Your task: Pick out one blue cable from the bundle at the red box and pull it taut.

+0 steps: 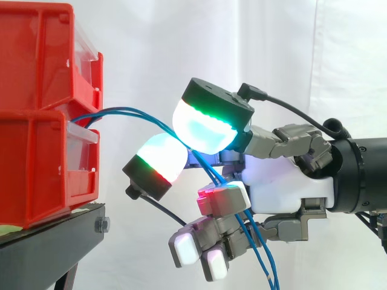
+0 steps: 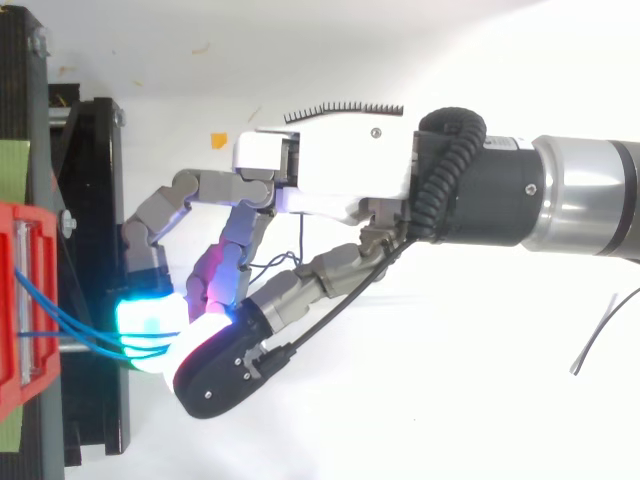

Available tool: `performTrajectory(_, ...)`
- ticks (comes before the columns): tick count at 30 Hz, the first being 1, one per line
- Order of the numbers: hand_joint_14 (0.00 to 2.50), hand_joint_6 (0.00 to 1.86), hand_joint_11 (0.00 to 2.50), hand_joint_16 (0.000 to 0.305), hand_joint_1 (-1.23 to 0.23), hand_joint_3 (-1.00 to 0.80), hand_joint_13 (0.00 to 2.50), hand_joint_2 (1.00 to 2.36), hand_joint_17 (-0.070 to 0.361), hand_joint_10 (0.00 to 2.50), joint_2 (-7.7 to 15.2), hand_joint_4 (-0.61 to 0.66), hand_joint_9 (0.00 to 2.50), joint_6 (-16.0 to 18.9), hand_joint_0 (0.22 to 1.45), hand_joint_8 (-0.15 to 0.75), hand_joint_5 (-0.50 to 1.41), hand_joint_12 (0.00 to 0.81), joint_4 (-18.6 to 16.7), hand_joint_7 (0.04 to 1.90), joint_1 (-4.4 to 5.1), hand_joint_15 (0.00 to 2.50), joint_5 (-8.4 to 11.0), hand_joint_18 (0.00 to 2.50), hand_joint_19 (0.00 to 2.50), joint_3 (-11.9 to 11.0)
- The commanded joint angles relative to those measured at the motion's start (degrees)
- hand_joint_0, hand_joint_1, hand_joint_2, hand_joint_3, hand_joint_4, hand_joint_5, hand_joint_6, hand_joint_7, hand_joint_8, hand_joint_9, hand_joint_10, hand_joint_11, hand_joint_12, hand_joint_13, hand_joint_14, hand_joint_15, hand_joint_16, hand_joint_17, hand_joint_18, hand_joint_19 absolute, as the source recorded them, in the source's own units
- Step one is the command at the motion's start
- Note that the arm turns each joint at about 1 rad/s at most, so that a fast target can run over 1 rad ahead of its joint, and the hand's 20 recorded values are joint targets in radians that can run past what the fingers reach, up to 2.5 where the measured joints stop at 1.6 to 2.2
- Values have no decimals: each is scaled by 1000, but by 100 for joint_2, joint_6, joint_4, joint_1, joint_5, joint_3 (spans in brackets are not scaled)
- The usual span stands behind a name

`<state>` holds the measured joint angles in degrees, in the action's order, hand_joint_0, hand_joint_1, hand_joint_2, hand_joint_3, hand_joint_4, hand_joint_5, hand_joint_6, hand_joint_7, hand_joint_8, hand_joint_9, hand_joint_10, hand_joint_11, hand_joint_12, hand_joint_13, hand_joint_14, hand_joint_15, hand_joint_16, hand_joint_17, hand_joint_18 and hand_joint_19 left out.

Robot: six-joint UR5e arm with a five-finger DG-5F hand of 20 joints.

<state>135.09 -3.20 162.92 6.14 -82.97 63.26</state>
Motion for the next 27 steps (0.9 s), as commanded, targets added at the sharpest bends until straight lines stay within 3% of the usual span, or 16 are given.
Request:
performTrajectory(1, 22, 930, 971, 44, -800, -500, 968, 1000, 99, 37, 0, -54, 1363, 30, 573, 268, -83, 306, 3, 908, -8, 537, -26, 875, 695, -7)
performTrajectory(9, 20, 905, 957, 50, -683, -500, 988, 1000, 112, 35, 0, -23, 1386, 57, 477, 288, -76, 335, 3, 880, -17, 520, -35, 912, 674, 2)
performTrajectory(17, 23, 895, 962, 46, -571, -500, 967, 1000, 104, 36, 0, -38, 1370, 57, 539, 269, -81, 317, 3, 896, -8, 533, -35, 873, 700, -7)
performTrajectory(19, 22, 896, 968, 44, -667, -447, 956, 1006, 98, 37, 0, -77, 1364, 57, 607, 263, -77, 307, 3, 933, -17, 541, -35, 849, 716, -7)
performTrajectory(21, 24, 902, 984, 44, -722, -329, 956, 1015, 98, 37, 0, -77, 1363, 57, 605, 266, -76, 309, 3, 951, -8, 537, -35, 850, 718, -7)
performTrajectory(27, 25, 906, 985, 44, -804, -241, 956, 1021, 99, 37, 0, -65, 1360, 57, 621, 278, -76, 309, 3, 1004, -17, 545, -35, 852, 709, -7)
